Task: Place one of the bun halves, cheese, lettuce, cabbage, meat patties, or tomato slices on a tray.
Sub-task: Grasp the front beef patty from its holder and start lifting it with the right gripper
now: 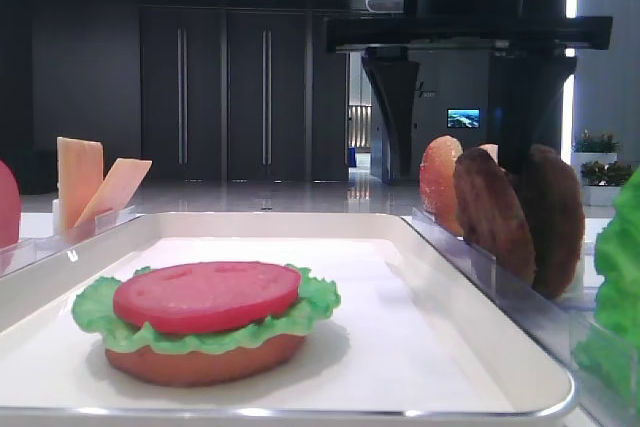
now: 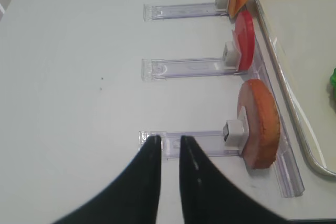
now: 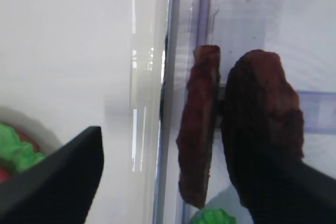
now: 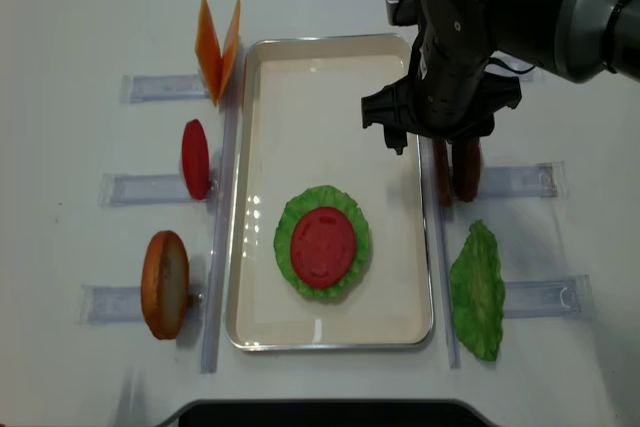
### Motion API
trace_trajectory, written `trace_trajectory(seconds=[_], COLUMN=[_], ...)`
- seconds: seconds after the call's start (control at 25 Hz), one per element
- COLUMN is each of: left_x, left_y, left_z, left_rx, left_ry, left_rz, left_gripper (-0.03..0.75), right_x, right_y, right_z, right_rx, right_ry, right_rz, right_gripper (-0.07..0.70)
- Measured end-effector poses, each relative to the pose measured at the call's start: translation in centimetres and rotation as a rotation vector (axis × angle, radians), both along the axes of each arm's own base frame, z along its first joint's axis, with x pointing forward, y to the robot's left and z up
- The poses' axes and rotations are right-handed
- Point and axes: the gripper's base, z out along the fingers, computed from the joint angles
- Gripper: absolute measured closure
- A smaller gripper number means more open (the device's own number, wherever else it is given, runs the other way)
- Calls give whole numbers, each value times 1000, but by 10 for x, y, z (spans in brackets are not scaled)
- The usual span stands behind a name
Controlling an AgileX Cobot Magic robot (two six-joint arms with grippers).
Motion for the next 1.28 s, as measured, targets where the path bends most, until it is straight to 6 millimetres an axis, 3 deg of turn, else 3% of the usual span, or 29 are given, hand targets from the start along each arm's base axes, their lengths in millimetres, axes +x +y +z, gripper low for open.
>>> trace_trajectory(seconds=[0.48,0.96,1.28], left_x=[0,0,0], left_y=[0,0,0], left_z=[0,0,0], left_rx=[0,1,1], left_ry=[0,0,0], left_rz=[0,0,0], left_gripper=[622,622,622], right_x=[2,5,5], right_y=[0,-2,-2], right_z=[-9,-13,-12], right_rx=[-40,-78,-84], right_ry=[22,8,6], right_rz=[27,51,54], right_gripper=[230,482,502])
